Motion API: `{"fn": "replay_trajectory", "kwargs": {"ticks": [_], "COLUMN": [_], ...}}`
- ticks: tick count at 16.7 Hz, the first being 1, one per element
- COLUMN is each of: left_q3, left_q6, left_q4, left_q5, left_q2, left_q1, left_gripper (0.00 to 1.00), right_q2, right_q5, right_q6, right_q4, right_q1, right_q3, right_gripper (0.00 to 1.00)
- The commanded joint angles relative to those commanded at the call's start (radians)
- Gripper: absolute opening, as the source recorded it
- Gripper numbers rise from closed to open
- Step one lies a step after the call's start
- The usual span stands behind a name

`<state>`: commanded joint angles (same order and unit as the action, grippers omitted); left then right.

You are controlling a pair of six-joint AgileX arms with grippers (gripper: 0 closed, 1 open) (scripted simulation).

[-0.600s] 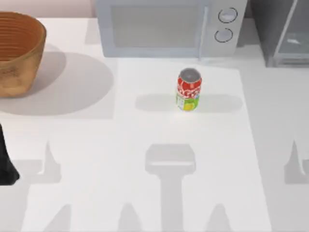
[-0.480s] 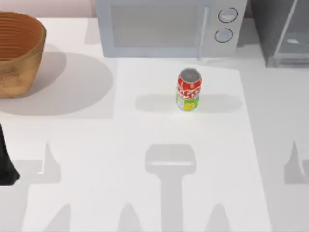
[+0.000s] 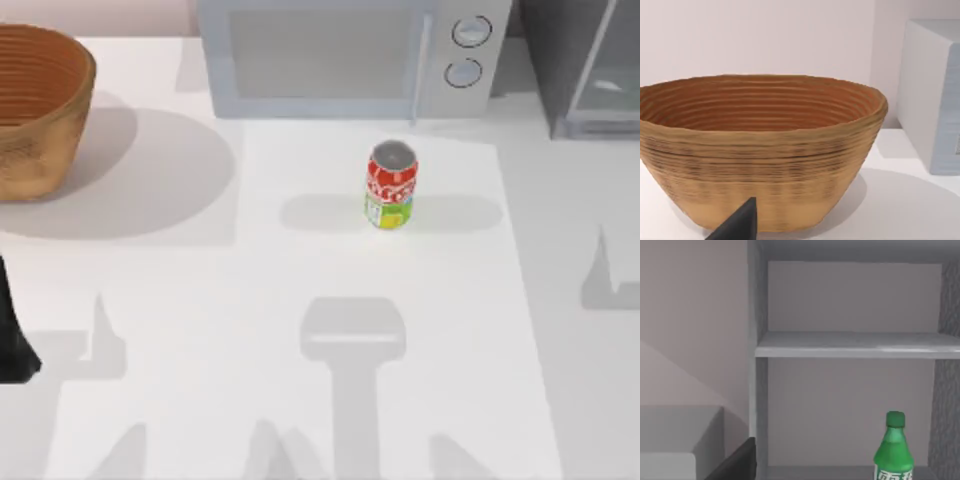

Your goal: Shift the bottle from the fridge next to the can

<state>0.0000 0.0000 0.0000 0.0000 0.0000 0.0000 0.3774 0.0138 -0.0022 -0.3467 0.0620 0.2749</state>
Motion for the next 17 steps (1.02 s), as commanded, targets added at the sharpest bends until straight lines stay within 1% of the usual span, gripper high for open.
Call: {"fn": "replay_trajectory", "kwargs": {"ticks": [3,10,14,17], "left_q3": [0.000,0.000,0.000,0.000], "left_q6": [0.000,0.000,0.000,0.000], "left_q4": [0.000,0.000,0.000,0.000], "left_q5": [0.000,0.000,0.000,0.000], "left_q2": [0.000,0.000,0.000,0.000], "left_q1": [0.000,0.000,0.000,0.000], "left_gripper": [1.00,1.00,1.00,1.00], "right_q2": [0.308,1.151,1.514,1.674], "right_q5": [0.024,0.120,0.181,0.218], "right_q6": [0.001,0.002,0.005,0.007], "right_q4": [-0.212,-0.641,-0.797,-0.848], "right_q1": [0.037,0.140,0.192,0.219], "right_q3": [0.150,0.463,0.575,0.623], "right_gripper": [1.00,1.00,1.00,1.00]}}
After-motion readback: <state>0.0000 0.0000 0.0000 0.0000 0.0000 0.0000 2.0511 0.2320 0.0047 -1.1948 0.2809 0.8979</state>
